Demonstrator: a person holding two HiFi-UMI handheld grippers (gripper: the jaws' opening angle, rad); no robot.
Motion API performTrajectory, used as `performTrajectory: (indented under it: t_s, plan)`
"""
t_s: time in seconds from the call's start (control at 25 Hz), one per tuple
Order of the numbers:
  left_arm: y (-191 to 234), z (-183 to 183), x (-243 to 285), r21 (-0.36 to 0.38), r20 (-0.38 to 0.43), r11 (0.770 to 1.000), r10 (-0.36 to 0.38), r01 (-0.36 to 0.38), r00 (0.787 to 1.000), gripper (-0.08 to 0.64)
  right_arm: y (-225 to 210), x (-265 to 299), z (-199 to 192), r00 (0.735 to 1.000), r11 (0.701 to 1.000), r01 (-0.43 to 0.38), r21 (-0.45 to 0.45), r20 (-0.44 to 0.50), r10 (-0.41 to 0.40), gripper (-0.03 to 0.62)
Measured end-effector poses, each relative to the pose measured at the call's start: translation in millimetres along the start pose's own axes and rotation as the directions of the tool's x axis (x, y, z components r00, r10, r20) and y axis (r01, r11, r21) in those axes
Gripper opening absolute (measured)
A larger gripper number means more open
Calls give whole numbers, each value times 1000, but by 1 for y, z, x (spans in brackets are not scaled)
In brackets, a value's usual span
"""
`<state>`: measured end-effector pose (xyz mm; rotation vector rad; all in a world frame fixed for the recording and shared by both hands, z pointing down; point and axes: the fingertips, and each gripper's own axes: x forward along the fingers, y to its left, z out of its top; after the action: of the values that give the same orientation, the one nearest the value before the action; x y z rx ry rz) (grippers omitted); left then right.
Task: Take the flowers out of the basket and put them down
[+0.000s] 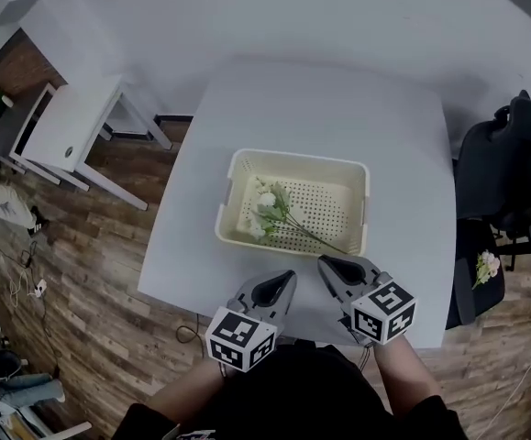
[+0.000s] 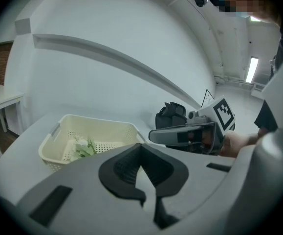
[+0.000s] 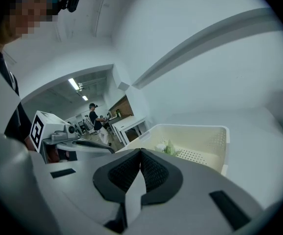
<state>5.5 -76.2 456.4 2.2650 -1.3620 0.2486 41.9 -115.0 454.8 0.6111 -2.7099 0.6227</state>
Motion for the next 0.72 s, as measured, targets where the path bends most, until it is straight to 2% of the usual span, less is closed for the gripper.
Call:
performTrajectory:
  t_s: [0.32, 0.44, 0.72]
  plan:
    - [20, 6, -4, 24, -37, 993, -119, 120, 992, 6, -17, 24, 6, 985, 991, 85, -106, -141, -100, 25]
    - [26, 7, -6, 25, -41, 986, -162, 163, 986, 6, -21, 37, 1, 967, 981, 91, -170, -220, -128, 25]
    - [37, 8, -8, 47, -68, 967, -247, 251, 967, 6, -37, 69, -11, 909, 971, 65, -229, -388, -152, 26]
